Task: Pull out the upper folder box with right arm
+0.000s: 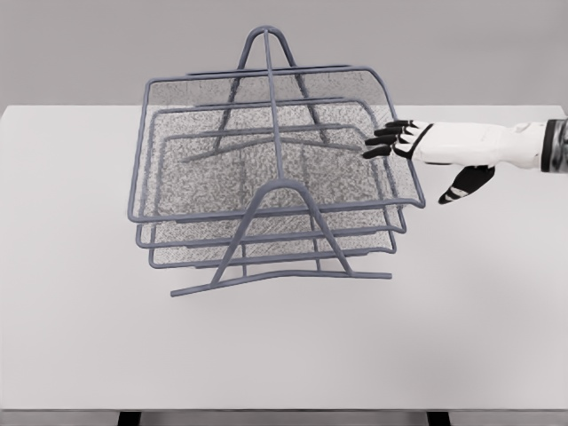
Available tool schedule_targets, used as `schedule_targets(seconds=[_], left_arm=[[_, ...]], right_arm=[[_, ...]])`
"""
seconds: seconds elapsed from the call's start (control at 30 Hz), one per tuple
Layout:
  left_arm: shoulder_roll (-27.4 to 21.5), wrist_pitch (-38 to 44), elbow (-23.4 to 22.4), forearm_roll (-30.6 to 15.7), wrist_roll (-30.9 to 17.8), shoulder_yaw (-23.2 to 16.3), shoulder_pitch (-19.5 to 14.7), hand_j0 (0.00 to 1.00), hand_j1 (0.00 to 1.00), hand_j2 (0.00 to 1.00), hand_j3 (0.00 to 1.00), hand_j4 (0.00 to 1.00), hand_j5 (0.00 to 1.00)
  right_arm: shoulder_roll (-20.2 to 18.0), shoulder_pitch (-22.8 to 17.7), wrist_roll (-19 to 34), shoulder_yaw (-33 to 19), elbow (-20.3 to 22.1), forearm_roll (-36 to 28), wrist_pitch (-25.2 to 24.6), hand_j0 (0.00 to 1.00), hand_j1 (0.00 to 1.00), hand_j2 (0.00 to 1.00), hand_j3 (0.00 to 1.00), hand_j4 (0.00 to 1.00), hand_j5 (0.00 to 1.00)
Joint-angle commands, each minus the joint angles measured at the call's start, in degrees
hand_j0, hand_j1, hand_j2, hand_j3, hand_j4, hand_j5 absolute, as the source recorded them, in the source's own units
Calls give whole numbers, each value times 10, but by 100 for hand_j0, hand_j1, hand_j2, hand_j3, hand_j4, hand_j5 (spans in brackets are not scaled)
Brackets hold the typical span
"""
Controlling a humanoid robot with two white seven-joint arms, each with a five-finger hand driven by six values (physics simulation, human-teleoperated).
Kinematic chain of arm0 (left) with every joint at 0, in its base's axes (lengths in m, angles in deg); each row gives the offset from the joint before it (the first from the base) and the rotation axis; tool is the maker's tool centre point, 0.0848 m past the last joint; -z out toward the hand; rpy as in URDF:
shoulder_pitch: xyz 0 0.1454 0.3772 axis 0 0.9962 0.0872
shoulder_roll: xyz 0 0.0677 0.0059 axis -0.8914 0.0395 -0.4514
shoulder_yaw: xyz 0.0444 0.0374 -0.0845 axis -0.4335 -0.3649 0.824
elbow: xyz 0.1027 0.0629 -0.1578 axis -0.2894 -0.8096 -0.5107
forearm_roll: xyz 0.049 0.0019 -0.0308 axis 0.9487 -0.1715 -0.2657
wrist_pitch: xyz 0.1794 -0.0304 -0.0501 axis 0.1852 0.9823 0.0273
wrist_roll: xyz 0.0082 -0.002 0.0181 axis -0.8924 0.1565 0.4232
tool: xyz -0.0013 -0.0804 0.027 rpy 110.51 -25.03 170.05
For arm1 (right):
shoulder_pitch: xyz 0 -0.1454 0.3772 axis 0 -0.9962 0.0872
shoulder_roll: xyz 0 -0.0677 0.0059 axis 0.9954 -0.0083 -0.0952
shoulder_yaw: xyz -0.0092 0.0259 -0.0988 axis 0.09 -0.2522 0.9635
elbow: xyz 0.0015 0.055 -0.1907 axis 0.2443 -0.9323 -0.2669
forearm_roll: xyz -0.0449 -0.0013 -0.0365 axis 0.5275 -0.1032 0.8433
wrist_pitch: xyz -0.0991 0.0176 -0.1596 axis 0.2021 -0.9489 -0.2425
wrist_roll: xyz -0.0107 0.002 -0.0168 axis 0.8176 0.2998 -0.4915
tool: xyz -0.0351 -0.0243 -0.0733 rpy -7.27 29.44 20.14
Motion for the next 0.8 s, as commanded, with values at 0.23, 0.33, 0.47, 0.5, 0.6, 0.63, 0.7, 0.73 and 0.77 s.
schedule_targets(seconds=[0.23, 0.33, 0.47, 0.5, 0.6, 0.63, 0.7, 0.73, 0.77], left_arm=[[0, 0, 0, 0, 0, 0, 0, 100, 100, 100, 100, 100, 100], [0, 0, 0, 0, 0, 0, 0, 100, 100, 100, 100, 100, 100], [0, 0, 0, 0, 0, 0, 0, 100, 100, 100, 100, 100, 100], [0, 0, 0, 0, 0, 0, 0, 100, 100, 100, 100, 100, 100], [0, 0, 0, 0, 0, 0, 0, 100, 100, 100, 100, 100, 100], [0, 0, 0, -1, 0, 0, 0, 100, 100, 100, 100, 100, 100], [0, 0, 0, 0, -1, 0, 0, 100, 100, 100, 100, 100, 100], [0, 0, 0, -1, 0, 0, 1, 100, 100, 100, 100, 100, 100], [0, 0, 0, 0, 0, 0, 0, 100, 100, 100, 100, 100, 100]], right_arm=[[-107, 6, 7, -7, -4, 40, 12, 100, 100, 100, 100, 100, 100], [-126, 4, 7, -18, -6, 36, 12, 100, 100, 100, 100, 100, 100], [-156, 1, 7, -25, -15, 34, 12, 100, 100, 100, 100, 100, 100], [-157, -1, 7, -35, -20, 33, 12, 100, 100, 100, 100, 100, 100], [-168, 0, 7, -47, -34, 32, 12, 100, 100, 100, 100, 100, 100], [-169, -1, 7, -57, -38, 32, 12, 100, 100, 100, 100, 100, 100], [-181, -3, 7, -88, -31, -49, 12, 100, 100, 100, 100, 100, 100], [-182, 4, 7, -91, -24, -78, 12, 100, 100, 100, 100, 100, 100], [-179, 8, 7, -91, -6, -90, 12, 100, 100, 100, 100, 100, 100]])
